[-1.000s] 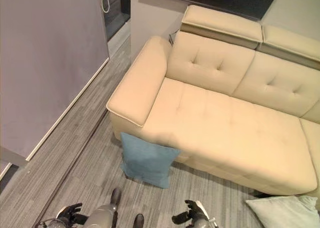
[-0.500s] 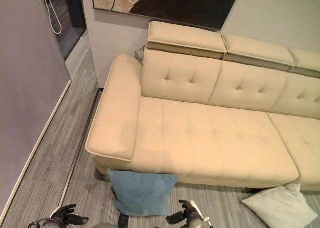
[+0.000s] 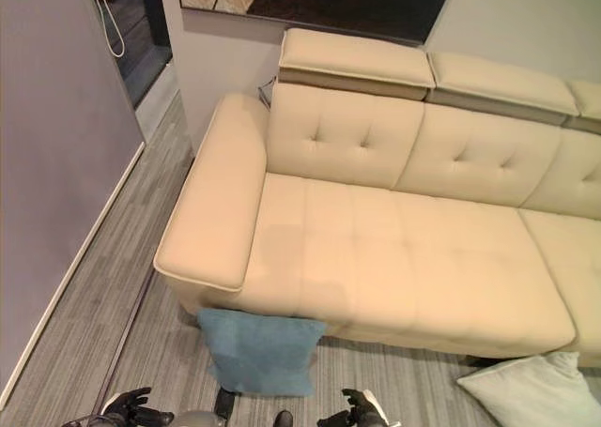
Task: Pick up all the scattered cushions and arrange them neatly on the sofa.
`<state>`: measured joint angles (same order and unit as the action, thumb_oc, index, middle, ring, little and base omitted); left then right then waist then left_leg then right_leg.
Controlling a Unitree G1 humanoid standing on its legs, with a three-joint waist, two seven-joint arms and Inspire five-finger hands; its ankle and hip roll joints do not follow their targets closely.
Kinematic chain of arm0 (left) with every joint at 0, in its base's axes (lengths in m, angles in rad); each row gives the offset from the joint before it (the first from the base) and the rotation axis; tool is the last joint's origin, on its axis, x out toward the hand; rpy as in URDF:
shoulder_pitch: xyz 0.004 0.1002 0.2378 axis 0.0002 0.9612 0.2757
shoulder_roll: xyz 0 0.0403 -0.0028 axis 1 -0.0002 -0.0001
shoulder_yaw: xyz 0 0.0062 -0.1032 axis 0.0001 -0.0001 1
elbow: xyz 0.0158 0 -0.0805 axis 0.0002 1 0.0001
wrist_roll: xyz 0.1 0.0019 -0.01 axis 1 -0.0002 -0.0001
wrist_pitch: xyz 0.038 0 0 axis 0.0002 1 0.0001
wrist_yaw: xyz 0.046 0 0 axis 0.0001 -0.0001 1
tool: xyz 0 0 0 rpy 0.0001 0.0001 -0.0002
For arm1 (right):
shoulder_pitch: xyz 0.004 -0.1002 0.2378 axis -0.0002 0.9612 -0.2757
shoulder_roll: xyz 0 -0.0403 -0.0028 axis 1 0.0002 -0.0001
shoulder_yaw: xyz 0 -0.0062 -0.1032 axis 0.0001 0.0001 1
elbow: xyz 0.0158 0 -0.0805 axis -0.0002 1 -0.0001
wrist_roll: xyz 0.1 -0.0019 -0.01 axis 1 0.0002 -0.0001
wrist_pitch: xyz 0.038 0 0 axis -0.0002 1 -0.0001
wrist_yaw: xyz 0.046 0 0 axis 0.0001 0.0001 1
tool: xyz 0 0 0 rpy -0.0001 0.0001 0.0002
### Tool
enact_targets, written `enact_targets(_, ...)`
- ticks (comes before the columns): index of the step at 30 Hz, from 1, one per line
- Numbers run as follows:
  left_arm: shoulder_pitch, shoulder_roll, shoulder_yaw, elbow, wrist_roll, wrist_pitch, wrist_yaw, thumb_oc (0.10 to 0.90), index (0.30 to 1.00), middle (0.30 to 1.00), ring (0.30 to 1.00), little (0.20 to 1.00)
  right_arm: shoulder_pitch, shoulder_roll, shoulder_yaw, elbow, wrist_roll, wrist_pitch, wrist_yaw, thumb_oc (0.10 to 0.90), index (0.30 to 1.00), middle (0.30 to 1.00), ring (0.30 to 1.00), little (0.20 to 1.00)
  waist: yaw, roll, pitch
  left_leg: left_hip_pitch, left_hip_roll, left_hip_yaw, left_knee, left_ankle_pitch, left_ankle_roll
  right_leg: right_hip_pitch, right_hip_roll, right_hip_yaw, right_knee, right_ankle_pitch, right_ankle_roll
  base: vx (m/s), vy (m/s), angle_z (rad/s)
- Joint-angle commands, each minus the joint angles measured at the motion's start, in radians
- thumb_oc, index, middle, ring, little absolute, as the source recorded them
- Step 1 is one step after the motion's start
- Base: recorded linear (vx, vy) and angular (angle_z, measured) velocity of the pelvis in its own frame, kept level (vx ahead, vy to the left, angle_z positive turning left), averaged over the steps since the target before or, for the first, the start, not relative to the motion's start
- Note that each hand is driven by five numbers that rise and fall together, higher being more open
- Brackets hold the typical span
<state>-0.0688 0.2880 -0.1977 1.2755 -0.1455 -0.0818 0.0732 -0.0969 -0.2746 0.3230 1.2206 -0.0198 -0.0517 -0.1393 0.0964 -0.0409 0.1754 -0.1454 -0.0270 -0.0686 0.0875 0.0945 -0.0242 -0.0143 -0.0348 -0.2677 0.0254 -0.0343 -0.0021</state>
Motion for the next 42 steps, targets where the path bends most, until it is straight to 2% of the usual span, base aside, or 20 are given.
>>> enact_targets(1, -0.04, 0.007, 0.012, 0.008, -0.006, -0.021, 0.01, 0.8, 0.9, 0.9, 0.9, 0.9, -0.042, -0.075, -0.008, -0.03, 0.03, -0.027, -0.05, 0.8, 0.9, 0.9, 0.9, 0.9, -0.002, -0.028, 0.017, -0.049, -0.028, -0.035, 0.114, -0.138, 0.004, -0.003, -0.026, 0.031, 0.017, -0.057, 0.035, -0.04, 0.0, -0.06)
enact_targets(4, -0.04, 0.004, 0.008, 0.001, -0.012, -0.019, 0.013, 0.8, 0.9, 0.9, 0.9, 0.9, -0.045, -0.079, -0.011, -0.037, 0.033, -0.025, -0.051, 0.8, 0.9, 0.9, 0.9, 0.9, -0.012, -0.019, 0.012, -0.047, -0.019, -0.029, 0.094, -0.141, 0.016, -0.024, -0.023, 0.039, 0.033, -0.062, 0.038, 0.0, 0.055, -0.05)
enact_targets(7, -0.064, 0.013, -0.007, -0.008, -0.014, -0.023, 0.021, 0.8, 0.9, 0.9, 0.9, 0.9, -0.072, -0.083, -0.006, -0.046, 0.041, -0.025, -0.058, 0.8, 0.9, 0.9, 0.9, 0.9, -0.022, -0.006, 0.034, -0.079, -0.023, -0.029, 0.077, -0.133, 0.025, -0.097, -0.031, 0.054, 0.093, -0.068, 0.041, -0.11, 0.114, -0.11)
enact_targets(11, -0.133, 0.052, -0.003, -0.039, -0.077, -0.049, 0.066, 0.8, 0.9, 0.9, 0.9, 0.9, -0.15, -0.088, -0.005, -0.092, 0.102, -0.043, -0.086, 0.8, 0.9, 0.9, 0.9, 0.9, -0.015, -0.005, 0.098, -0.21, -0.034, 0.001, 0.136, -0.133, 0.037, -0.273, -0.058, 0.089, 0.2, -0.055, 0.043, -0.24, 0.135, -0.31)
enact_targets(12, -0.169, 0.067, 0.019, -0.094, -0.161, -0.086, 0.123, 0.8, 0.9, 0.9, 0.9, 0.9, -0.199, -0.097, -0.017, -0.15, 0.155, -0.073, -0.127, 0.8, 0.9, 0.9, 0.9, 0.9, -0.003, -0.01, 0.131, -0.307, -0.034, 0.018, 0.175, -0.131, 0.041, -0.376, -0.073, 0.106, 0.233, -0.038, 0.045, -0.23, 0.116, -0.29)
enact_targets(14, -0.186, 0.068, 0.026, -0.111, -0.186, -0.098, 0.14, 0.8, 0.9, 0.9, 0.9, 0.9, -0.216, -0.1, -0.022, -0.166, 0.167, -0.079, -0.145, 0.8, 0.9, 0.9, 0.9, 0.9, 0.0, -0.013, 0.141, -0.337, -0.033, 0.024, 0.183, -0.128, 0.04, -0.401, -0.078, 0.107, 0.234, -0.034, 0.047, -0.15, 0.075, -0.2)
enact_targets(15, -0.221, 0.07, 0.032, -0.162, -0.245, -0.124, 0.179, 0.8, 0.9, 0.9, 0.9, 0.9, -0.258, -0.112, -0.033, -0.212, 0.189, -0.089, -0.188, 0.8, 0.9, 0.9, 0.9, 0.9, 0.001, -0.009, 0.166, -0.4, -0.035, 0.028, 0.204, -0.124, 0.039, -0.468, -0.088, 0.111, 0.254, -0.03, 0.046, -0.06, 0.07, -0.2)
enact_targets(16, -0.24, 0.07, 0.029, -0.178, -0.26, -0.135, 0.198, 0.8, 0.9, 0.9, 0.9, 0.9, -0.28, -0.118, -0.039, -0.221, 0.194, -0.094, -0.214, 0.8, 0.9, 0.9, 0.9, 0.9, 0.002, -0.004, 0.177, -0.421, -0.033, 0.027, 0.222, -0.155, 0.035, -0.499, -0.09, 0.117, 0.283, -0.057, 0.053, -0.12, 0.096, -0.06)
enact_targets(18, -0.26, 0.072, 0.026, -0.198, -0.274, -0.145, 0.215, 0.8, 0.9, 0.9, 0.9, 0.9, -0.304, -0.124, -0.049, -0.233, 0.2, -0.1, -0.239, 0.8, 0.9, 0.9, 0.9, 0.9, 0.001, -0.001, 0.185, -0.467, -0.034, 0.03, 0.242, -0.157, 0.035, -0.549, -0.094, 0.12, 0.308, -0.06, 0.05, -0.1, 0.053, 0.02)
enact_targets(19, -0.312, 0.076, 0.016, -0.234, -0.296, -0.168, 0.254, 0.8, 0.9, 0.9, 0.9, 0.9, -0.363, -0.135, -0.07, -0.269, 0.223, -0.118, -0.296, 0.8, 0.9, 0.9, 0.9, 0.9, -0.006, 0.005, 0.206, -0.565, -0.04, 0.039, 0.288, -0.161, 0.035, -0.646, -0.103, 0.125, 0.355, -0.065, 0.046, -0.12, 0.039, -0.02)
enact_targets(20, -0.312, 0.076, 0.016, -0.234, -0.296, -0.168, 0.255, 0.8, 0.9, 0.9, 0.9, 0.9, -0.364, -0.135, -0.07, -0.269, 0.223, -0.117, -0.296, 0.8, 0.9, 0.9, 0.9, 0.9, -0.006, 0.004, 0.203, -0.572, -0.04, 0.039, 0.292, -0.162, 0.036, -0.653, -0.104, 0.126, 0.359, -0.066, 0.046, -0.16, 0.053, 0.06)
enact_targets(22, -0.342, 0.077, 0.012, -0.268, -0.307, -0.18, 0.275, 0.8, 0.9, 0.9, 0.9, 0.9, -0.4, -0.141, -0.08, -0.308, 0.228, -0.137, -0.333, 0.8, 0.9, 0.9, 0.9, 0.9, -0.009, 0.007, 0.205, -0.648, -0.045, 0.036, 0.324, -0.165, 0.037, -0.722, -0.106, 0.13, 0.389, -0.073, 0.043, -0.09, 0.028, 0.07)
enact_targets(24, -0.386, 0.089, -0.002, -0.302, -0.308, -0.191, 0.293, 0.8, 0.9, 0.9, 0.9, 0.9, -0.453, -0.161, -0.085, -0.337, 0.228, -0.152, -0.374, 0.8, 0.9, 0.9, 0.9, 0.9, -0.018, 0.009, 0.209, -0.742, -0.04, 0.042, 0.38, -0.175, 0.04, -0.822, -0.113, 0.138, 0.448, -0.08, 0.041, -0.1, 0.043, -0.02)
enact_targets(25, -0.421, 0.101, -0.012, -0.333, -0.308, -0.196, 0.303, 0.8, 0.9, 0.9, 0.9, 0.9, -0.498, -0.182, -0.083, -0.366, 0.217, -0.158, -0.402, 0.8, 0.9, 0.9, 0.9, 0.9, -0.026, 0.011, 0.214, -0.819, -0.04, 0.043, 0.424, -0.183, 0.043, -0.904, -0.112, 0.147, 0.495, -0.084, 0.039, -0.07, 0.042, -0.06)
enact_targets(26, -0.422, 0.101, -0.011, -0.333, -0.308, -0.196, 0.303, 0.8, 0.9, 0.9, 0.9, 0.9, -0.499, -0.182, -0.082, -0.366, 0.216, -0.158, -0.403, 0.8, 0.9, 0.9, 0.9, 0.9, -0.026, 0.01, 0.21, -0.826, -0.04, 0.043, 0.428, -0.184, 0.043, -0.912, -0.113, 0.148, 0.499, -0.085, 0.039, -0.06, 0.039, -0.07)
enact_targets(27, -0.452, 0.106, -0.017, -0.361, -0.311, -0.204, 0.317, 0.8, 0.9, 0.9, 0.9, 0.9, -0.527, -0.189, -0.084, -0.396, 0.214, -0.168, -0.423, 0.8, 0.9, 0.9, 0.9, 0.9, -0.035, 0.01, 0.213, -0.895, -0.037, 0.042, 0.461, -0.19, 0.045, -0.979, -0.113, 0.154, 0.533, -0.089, 0.04, -0.02, 0.021, -0.05)
enact_targets(29, -0.485, 0.109, -0.023, -0.39, -0.315, -0.213, 0.333, 0.8, 0.9, 0.9, 0.9, 0.9, -0.559, -0.196, -0.079, -0.423, 0.211, -0.179, -0.441, 0.8, 0.9, 0.9, 0.9, 0.9, -0.043, 0.009, 0.214, -0.965, -0.033, 0.045, 0.498, -0.195, 0.047, -1.053, -0.115, 0.157, 0.576, -0.092, 0.041, -0.01, 0.018, -0.05)
enact_targets(34, -0.549, 0.107, -0.049, -0.432, -0.308, -0.216, 0.349, 0.8, 0.9, 0.9, 0.9, 0.9, -0.603, -0.184, -0.057, -0.454, 0.216, -0.19, -0.447, 0.8, 0.9, 0.9, 0.9, 0.9, -0.06, 0.001, 0.206, -1.085, -0.031, 0.043, 0.543, -0.199, 0.05, -1.177, -0.114, 0.161, 0.63, -0.099, 0.037, 0.01, -0.016, -0.06)
enact_targets(36, -0.605, 0.11, -0.064, -0.443, -0.326, -0.223, 0.344, 0.8, 0.9, 0.9, 0.9, 0.9, -0.655, -0.178, -0.024, -0.455, 0.278, -0.211, -0.396, 0.8, 0.9, 0.9, 0.9, 0.9, -0.064, -0.003, 0.202, -1.144, -0.031, 0.044, 0.542, -0.192, 0.049, -1.238, -0.112, 0.164, 0.637, -0.094, 0.04, 0.0, 0.0, 0.0)
enact_targets(42, -0.713, 0.108, -0.101, -0.449, -0.365, -0.231, 0.327, 0.8, 0.9, 0.9, 0.9, 0.9, -0.751, -0.172, 0.032, -0.465, 0.379, -0.239, -0.323, 0.8, 0.9, 0.9, 0.9, 0.9, -0.068, -0.001, 0.201, -1.221, -0.031, 0.043, 0.531, -0.17, 0.044, -1.322, -0.116, 0.164, 0.65, -0.088, 0.05, 0.0, -0.031, 0.02)
